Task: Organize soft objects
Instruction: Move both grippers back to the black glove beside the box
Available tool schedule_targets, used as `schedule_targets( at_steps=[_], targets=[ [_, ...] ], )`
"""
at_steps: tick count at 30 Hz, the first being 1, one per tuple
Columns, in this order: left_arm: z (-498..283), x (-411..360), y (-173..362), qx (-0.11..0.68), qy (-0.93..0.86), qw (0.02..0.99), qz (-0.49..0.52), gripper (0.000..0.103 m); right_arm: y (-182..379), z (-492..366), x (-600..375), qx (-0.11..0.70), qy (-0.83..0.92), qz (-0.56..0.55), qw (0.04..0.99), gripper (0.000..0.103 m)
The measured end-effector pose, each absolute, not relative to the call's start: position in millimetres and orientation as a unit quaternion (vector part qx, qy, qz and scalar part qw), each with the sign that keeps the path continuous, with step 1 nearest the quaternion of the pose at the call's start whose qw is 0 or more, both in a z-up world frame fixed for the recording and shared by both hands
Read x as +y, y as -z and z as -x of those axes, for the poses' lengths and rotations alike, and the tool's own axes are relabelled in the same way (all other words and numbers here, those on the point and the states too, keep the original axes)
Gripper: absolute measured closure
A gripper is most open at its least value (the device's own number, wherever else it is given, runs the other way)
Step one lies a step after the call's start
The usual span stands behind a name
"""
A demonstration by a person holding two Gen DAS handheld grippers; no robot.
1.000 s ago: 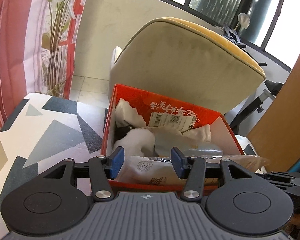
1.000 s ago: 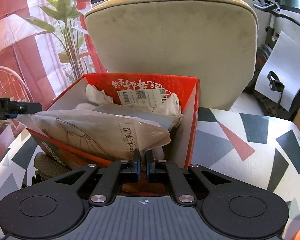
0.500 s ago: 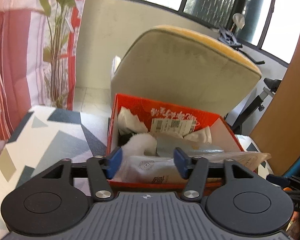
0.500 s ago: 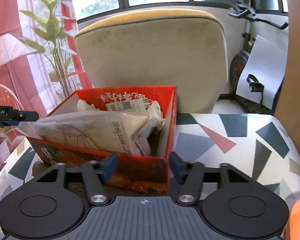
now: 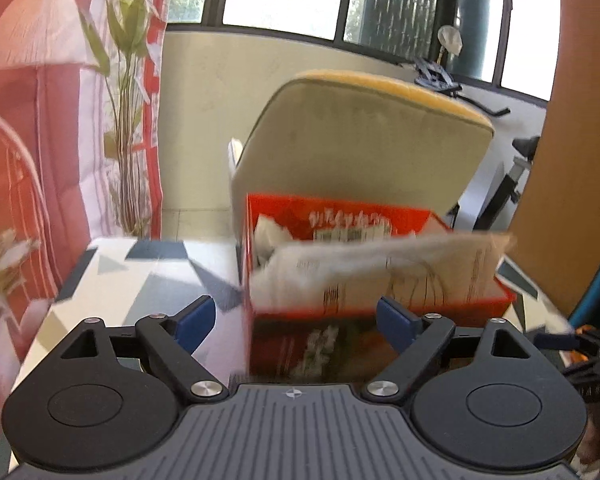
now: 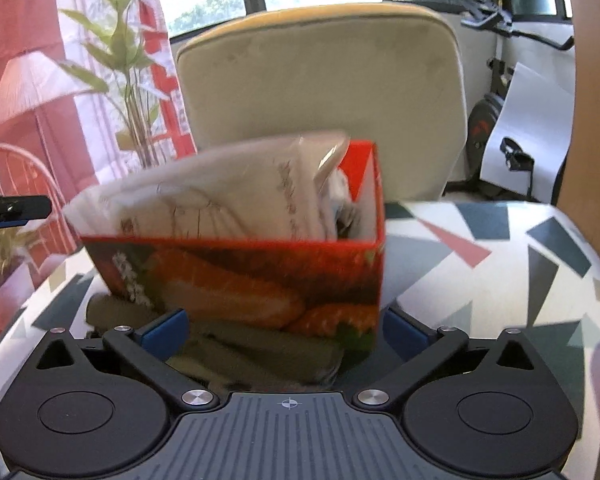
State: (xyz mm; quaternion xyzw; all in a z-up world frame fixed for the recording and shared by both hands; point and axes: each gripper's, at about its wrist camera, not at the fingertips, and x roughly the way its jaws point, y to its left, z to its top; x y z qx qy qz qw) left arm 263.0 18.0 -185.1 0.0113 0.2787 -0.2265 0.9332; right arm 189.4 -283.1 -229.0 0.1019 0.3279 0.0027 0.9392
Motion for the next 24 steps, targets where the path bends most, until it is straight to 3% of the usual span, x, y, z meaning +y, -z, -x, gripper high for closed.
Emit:
schedule_targets(
  at_steps=[8,17,24],
  targets=[
    [-252.4,39.0,234.6,0.341,0.209,0.917,0.013,0.014,252.8,-181.4,-268.6,0.359,-0.024,-0.112,0.926,0.001],
    [-265.8,54.5,277.6,0.392,0.182,0.901,0.043,0.017,271.3,-183.6,-254.3,0.387,-0.049,-0.112,0.914,0.009],
    [-280.8,48.4,300.0,0.424,0.193,0.883,0.058,0.040,282.1,-191.4,-252.3,0.406,-0.052,-0.125,0.904,0.022]
  ],
)
